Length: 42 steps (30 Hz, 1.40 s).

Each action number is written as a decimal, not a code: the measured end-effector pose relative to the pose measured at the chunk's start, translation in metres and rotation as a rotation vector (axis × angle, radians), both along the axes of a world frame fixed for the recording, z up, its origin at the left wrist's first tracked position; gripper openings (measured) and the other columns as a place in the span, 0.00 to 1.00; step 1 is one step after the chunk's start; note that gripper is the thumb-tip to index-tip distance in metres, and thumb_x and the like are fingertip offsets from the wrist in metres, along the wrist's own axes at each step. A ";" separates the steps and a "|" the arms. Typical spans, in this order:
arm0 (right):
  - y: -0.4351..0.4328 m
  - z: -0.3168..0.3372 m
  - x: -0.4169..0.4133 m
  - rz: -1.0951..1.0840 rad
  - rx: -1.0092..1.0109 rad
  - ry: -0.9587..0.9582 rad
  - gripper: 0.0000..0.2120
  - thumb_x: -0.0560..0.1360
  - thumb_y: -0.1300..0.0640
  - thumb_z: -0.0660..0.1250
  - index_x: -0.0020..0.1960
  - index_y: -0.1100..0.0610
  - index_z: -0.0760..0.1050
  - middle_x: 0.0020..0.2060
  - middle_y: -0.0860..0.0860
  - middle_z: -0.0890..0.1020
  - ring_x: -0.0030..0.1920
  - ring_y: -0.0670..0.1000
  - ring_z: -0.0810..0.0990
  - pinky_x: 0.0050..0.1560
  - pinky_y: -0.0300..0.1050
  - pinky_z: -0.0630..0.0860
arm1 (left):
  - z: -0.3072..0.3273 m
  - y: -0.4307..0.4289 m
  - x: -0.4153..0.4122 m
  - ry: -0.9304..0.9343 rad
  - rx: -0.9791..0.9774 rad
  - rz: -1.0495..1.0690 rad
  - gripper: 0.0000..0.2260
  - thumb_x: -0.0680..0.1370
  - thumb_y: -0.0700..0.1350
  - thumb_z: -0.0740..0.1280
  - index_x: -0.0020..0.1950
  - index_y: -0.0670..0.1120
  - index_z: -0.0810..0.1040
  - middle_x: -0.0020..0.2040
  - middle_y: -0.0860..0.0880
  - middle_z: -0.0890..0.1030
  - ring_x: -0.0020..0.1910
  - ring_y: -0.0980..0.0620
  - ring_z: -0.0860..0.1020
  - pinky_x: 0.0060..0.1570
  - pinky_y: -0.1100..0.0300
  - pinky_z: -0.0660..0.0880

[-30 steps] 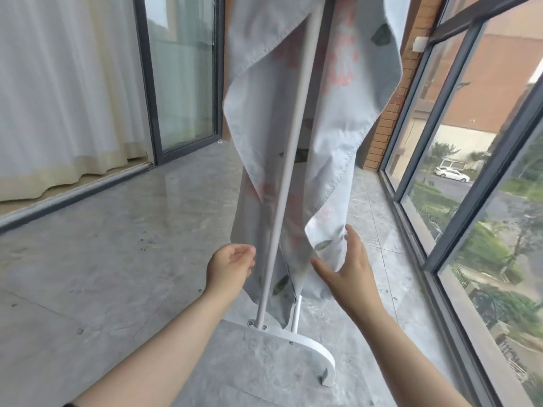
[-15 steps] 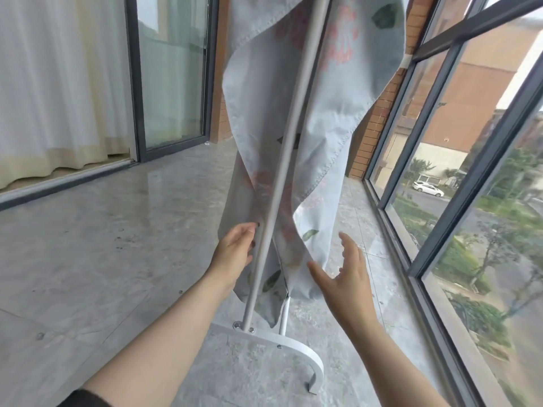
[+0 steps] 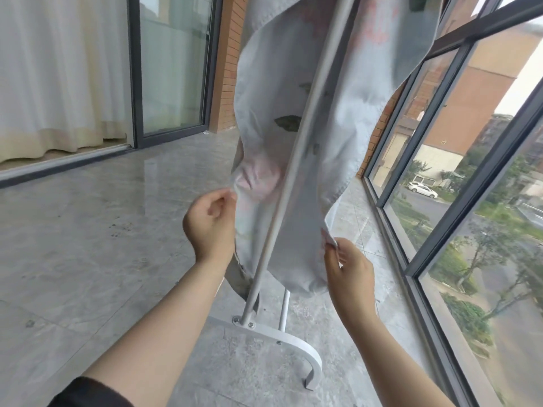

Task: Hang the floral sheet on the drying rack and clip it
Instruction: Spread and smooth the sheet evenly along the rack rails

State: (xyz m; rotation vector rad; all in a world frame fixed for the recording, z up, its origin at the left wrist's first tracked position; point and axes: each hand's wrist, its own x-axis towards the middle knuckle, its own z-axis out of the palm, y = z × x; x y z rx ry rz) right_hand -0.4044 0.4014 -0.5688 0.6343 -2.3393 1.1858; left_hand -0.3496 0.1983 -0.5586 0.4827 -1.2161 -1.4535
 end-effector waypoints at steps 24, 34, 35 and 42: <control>-0.002 -0.047 0.018 0.225 -0.208 -0.419 0.16 0.68 0.54 0.76 0.52 0.52 0.75 0.41 0.47 0.83 0.42 0.47 0.82 0.40 0.44 0.79 | -0.034 0.010 0.055 -0.333 -0.519 -0.201 0.15 0.70 0.60 0.66 0.40 0.52 0.66 0.28 0.54 0.69 0.28 0.61 0.70 0.27 0.69 0.63; -0.014 -0.085 0.027 0.379 -0.146 -0.565 0.28 0.65 0.52 0.70 0.64 0.47 0.70 0.54 0.44 0.81 0.54 0.44 0.79 0.50 0.42 0.77 | -0.092 0.005 0.061 -0.830 -0.328 -0.487 0.07 0.74 0.44 0.70 0.51 0.46 0.78 0.47 0.48 0.82 0.48 0.48 0.80 0.49 0.58 0.76; -0.015 -0.089 0.028 0.351 -0.121 -0.574 0.27 0.65 0.52 0.72 0.63 0.48 0.71 0.53 0.44 0.81 0.52 0.43 0.80 0.46 0.39 0.76 | -0.099 0.005 0.061 -0.876 -0.322 -0.514 0.07 0.74 0.43 0.69 0.52 0.46 0.77 0.48 0.47 0.82 0.49 0.48 0.79 0.50 0.57 0.75; -0.016 -0.102 0.030 0.208 0.096 -0.581 0.12 0.72 0.55 0.68 0.36 0.63 0.72 0.28 0.51 0.73 0.28 0.50 0.69 0.30 0.45 0.66 | -0.124 0.005 0.060 -0.926 -0.171 -0.503 0.01 0.74 0.40 0.65 0.44 0.43 0.75 0.37 0.47 0.78 0.41 0.47 0.77 0.40 0.58 0.74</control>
